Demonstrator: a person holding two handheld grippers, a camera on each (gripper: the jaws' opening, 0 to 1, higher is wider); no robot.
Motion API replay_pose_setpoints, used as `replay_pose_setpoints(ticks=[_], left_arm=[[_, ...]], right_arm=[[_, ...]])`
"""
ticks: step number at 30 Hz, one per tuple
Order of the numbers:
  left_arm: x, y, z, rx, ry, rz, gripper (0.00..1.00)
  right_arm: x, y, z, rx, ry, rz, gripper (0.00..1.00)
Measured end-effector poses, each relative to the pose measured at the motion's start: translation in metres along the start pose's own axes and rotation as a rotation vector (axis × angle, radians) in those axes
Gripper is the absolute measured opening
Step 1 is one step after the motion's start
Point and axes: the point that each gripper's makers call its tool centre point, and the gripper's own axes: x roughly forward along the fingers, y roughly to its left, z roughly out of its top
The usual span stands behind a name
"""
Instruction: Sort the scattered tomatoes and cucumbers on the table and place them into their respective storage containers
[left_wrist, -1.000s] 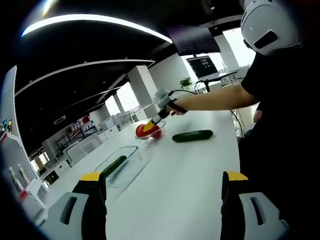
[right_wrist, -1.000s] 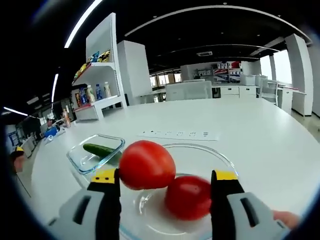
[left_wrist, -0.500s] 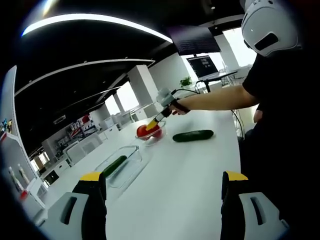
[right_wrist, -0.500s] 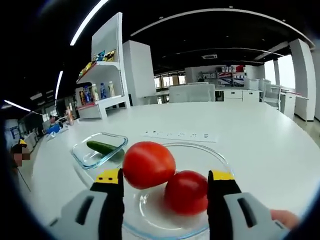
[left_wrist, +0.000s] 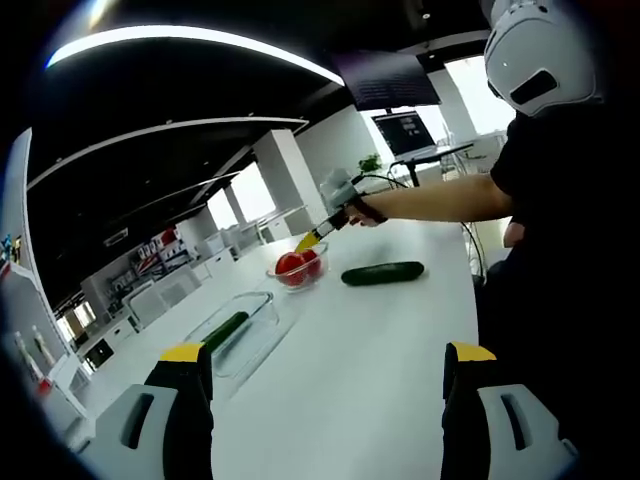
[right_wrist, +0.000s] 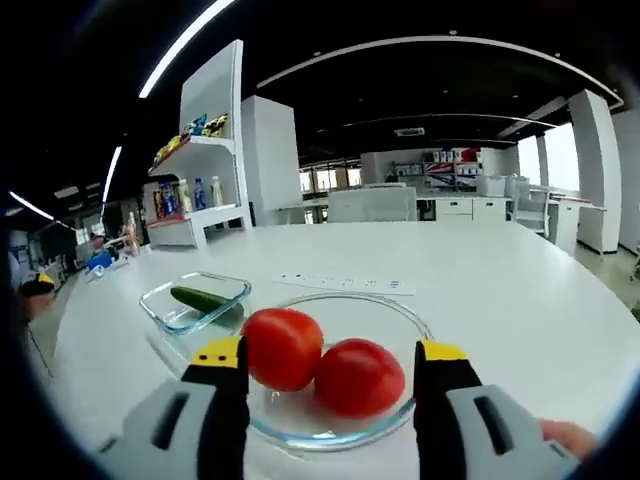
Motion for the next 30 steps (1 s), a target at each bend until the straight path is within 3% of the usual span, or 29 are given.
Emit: replay_pose_setpoints(ticks=[6, 9, 18, 24, 30], left_arm=[[0.002, -0.001, 0.003, 0.004, -0.010, 0.001, 0.95], [0.002, -0.003, 0.001, 0.006, -0.004, 0.001, 0.95], [0.003, -0.003, 0.001, 0.004, -0.009, 0.006, 0.95], [0.005, -0.006, 0.003, 0.016, 0.001, 0.005, 0.95], [0.005, -0.010, 0.009, 0.026, -0.002, 0.005, 0.95]], right_arm=[[-0.031, 0.003, 0.004, -0.053, -0.007, 0.027, 0.84], [-0.048, 0.014, 0.008, -0.066, -0.008, 0.078, 0.97], [-0.123, 0.037, 0.007, -0.085, -0.025, 0.168, 0.97], [-0.171, 0.048, -0.004, -0.117, -0.006, 0.151, 0.97], [-0.205, 0.064, -0.012, -0.134, 0.015, 0.165, 0.97]])
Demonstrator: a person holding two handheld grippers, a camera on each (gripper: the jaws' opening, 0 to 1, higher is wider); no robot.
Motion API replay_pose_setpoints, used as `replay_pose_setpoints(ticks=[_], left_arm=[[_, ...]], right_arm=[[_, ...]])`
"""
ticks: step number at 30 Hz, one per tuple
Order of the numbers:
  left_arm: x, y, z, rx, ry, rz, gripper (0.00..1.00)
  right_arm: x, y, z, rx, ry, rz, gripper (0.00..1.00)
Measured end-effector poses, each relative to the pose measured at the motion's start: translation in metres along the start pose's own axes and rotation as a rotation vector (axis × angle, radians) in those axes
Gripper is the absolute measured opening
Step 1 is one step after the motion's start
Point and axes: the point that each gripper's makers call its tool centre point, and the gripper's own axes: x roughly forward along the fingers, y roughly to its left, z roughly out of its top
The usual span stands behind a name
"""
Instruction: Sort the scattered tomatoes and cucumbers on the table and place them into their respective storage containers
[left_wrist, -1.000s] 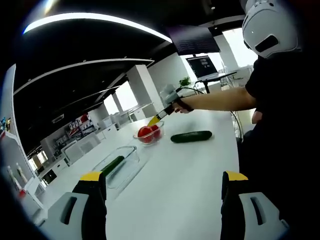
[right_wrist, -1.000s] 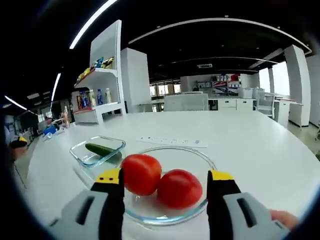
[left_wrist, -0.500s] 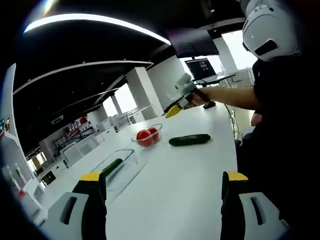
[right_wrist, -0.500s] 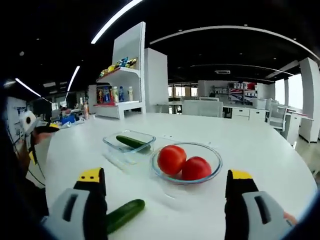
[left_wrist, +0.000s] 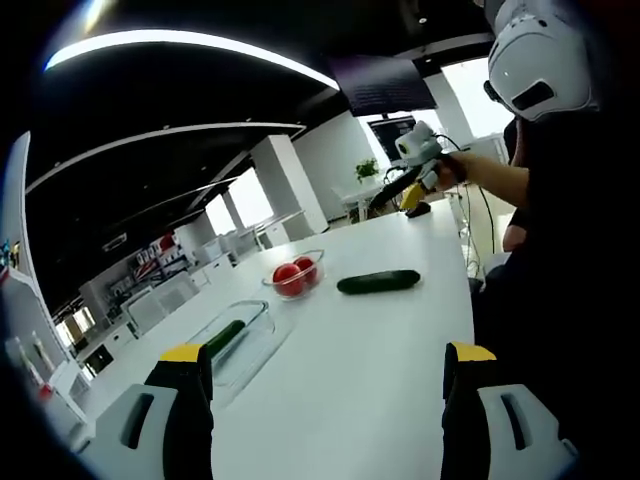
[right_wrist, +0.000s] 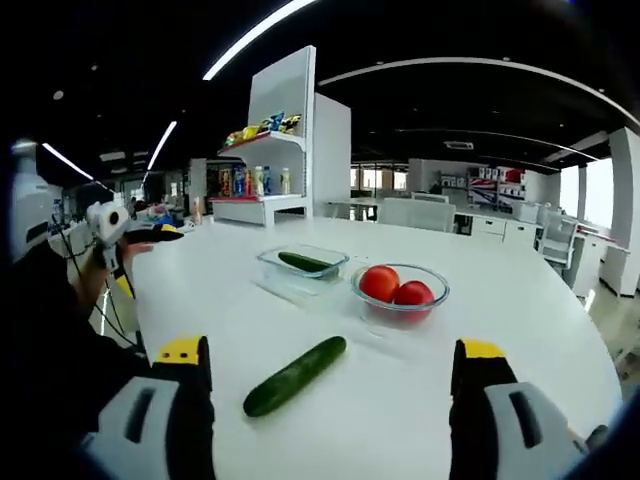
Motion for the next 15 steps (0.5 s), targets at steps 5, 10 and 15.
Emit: replay_pose_setpoints(ticks=[5, 10, 15], left_arm=[[0.000, -0.001, 0.002, 0.003, 0.000, 0.003, 0.95], [-0.001, 0.000, 0.002, 0.001, -0.004, 0.008, 0.95], [0.000, -0.001, 0.000, 0.004, 0.001, 0.004, 0.95]], right_arm=[[-0.021, 0.011, 0.000, -0.029, 0.015, -0.010, 0.97], [-0.040, 0.015, -0.002, -0.036, 0.025, -0.027, 0.97], [-0.047, 0.018, 0.000, -0.045, 0.030, -0.038, 0.97]])
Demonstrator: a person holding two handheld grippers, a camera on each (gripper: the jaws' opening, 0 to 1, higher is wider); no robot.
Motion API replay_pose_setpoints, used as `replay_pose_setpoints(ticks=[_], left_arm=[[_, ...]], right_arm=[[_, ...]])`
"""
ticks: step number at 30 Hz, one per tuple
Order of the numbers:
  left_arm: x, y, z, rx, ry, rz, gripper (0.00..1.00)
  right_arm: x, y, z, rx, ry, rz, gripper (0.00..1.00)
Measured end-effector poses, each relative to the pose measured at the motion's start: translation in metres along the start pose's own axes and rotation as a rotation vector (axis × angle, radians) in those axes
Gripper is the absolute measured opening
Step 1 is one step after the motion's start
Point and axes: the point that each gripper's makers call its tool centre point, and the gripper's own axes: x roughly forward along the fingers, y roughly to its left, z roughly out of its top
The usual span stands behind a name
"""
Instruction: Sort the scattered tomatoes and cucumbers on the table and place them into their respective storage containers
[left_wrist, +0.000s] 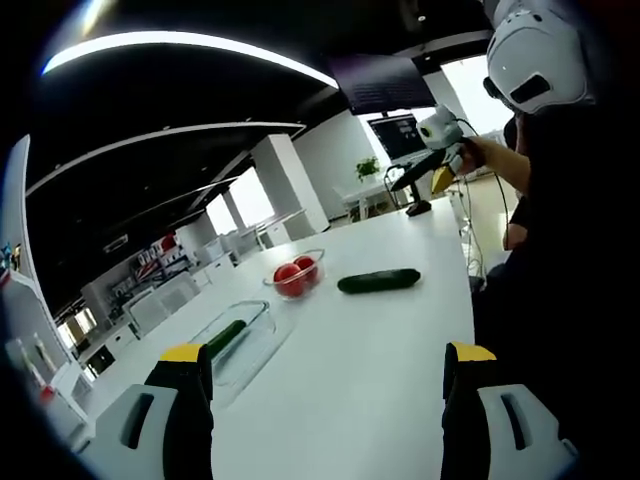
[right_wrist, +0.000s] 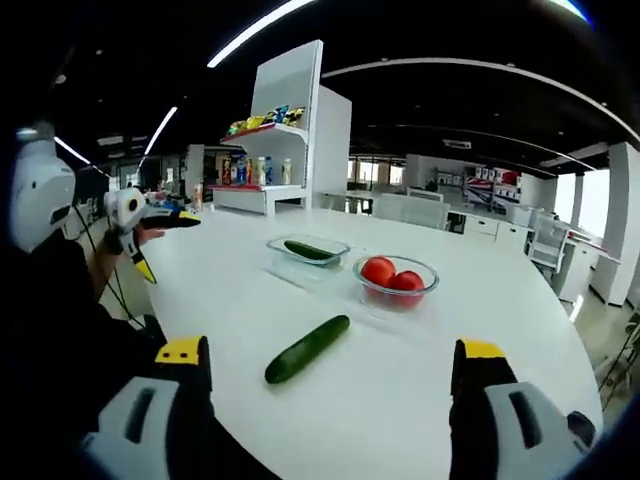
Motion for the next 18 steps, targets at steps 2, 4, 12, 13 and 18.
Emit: replay_pose_setpoints(ticks=[2, 4, 12, 13, 18], left_arm=[[-0.001, 0.000, 0.000, -0.001, -0.003, 0.000, 0.95], [-0.002, 0.000, 0.000, -0.003, -0.004, 0.001, 0.95], [-0.002, -0.006, 0.004, 0.012, -0.024, -0.022, 0.95], [-0.002, -0.009, 0.008, 0.015, -0.037, -0.039, 0.95], [0.004, -0.009, 0.017, 0.062, -0.040, -0.055, 0.95]], right_arm=[[0.000, 0.002, 0.003, -0.008, 0.000, 0.003, 0.97], [0.002, 0.003, 0.005, -0.012, -0.002, 0.006, 0.97], [0.002, 0.005, 0.003, -0.023, 0.017, 0.009, 0.97], [0.001, 0.005, 0.003, -0.025, 0.020, 0.005, 0.97], [-0.002, 0.004, 0.003, -0.029, 0.023, 0.001, 0.97]])
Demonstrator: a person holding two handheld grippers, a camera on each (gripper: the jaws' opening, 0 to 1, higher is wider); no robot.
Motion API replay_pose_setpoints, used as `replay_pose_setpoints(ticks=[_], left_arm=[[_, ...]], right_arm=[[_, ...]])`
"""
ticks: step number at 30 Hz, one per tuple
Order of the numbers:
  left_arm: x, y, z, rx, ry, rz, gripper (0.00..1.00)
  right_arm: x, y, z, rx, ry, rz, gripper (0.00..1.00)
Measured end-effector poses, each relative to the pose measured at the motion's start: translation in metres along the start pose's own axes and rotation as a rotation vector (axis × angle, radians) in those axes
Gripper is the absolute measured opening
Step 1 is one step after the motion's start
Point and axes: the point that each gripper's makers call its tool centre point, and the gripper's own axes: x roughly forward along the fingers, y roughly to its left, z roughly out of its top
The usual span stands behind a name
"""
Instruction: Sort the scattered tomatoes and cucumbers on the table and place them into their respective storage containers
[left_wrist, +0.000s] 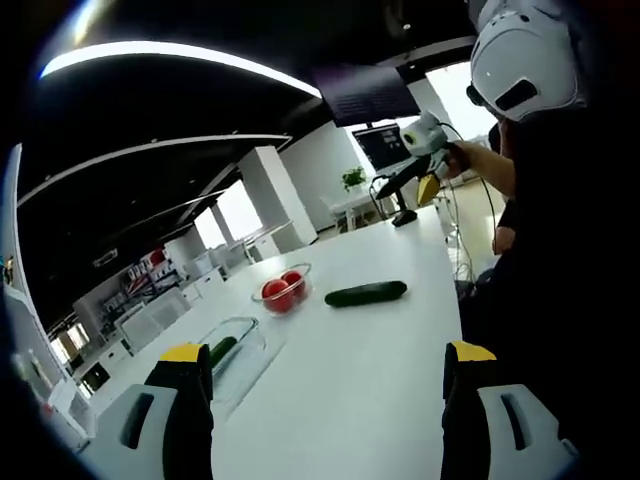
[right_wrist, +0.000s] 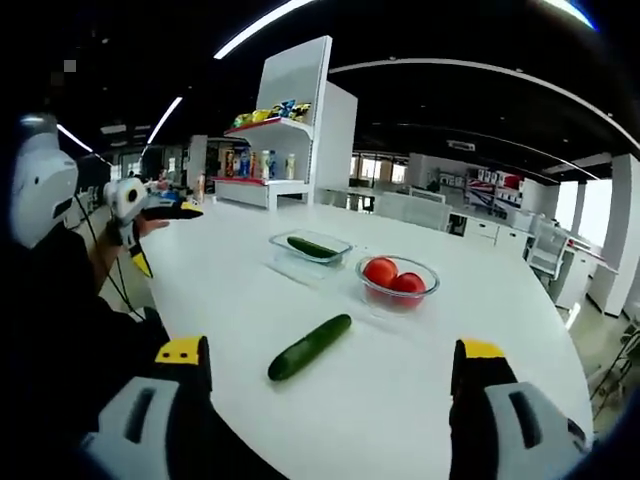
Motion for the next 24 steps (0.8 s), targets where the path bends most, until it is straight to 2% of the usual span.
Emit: replay_pose_setpoints(ticks=[4, 8, 12, 14, 15, 18, 20, 24], left_arm=[[0.008, 0.007, 0.008, 0.029, -0.015, -0.032, 0.95], [0.028, -0.002, 0.026, 0.101, -0.056, -0.156, 0.95], [0.054, -0.016, 0.036, 0.156, -0.065, -0.286, 0.95], [0.074, -0.017, 0.037, 0.182, -0.052, -0.323, 0.95], [0.077, -0.017, 0.037, 0.182, -0.052, -0.328, 0.95], [0.103, -0.031, 0.042, 0.182, -0.057, -0.435, 0.95], [0.118, -0.035, 0.047, 0.177, -0.073, -0.481, 0.95], [0.148, -0.041, 0.044, 0.203, -0.050, -0.552, 0.85]], right_arm=[[0.000, 0.002, -0.001, -0.015, 0.017, 0.005, 0.97], [-0.001, 0.006, 0.003, -0.030, 0.024, 0.013, 0.97], [-0.005, 0.014, 0.008, -0.056, 0.022, 0.023, 0.97], [-0.008, 0.017, 0.011, -0.062, 0.021, 0.027, 0.97], [-0.009, 0.017, 0.012, -0.065, 0.019, 0.027, 0.97], [-0.012, 0.017, 0.017, -0.078, 0.008, 0.022, 0.97], [-0.012, 0.017, 0.019, -0.076, 0.004, 0.019, 0.97], [-0.014, 0.015, 0.018, -0.078, 0.001, 0.008, 0.97]])
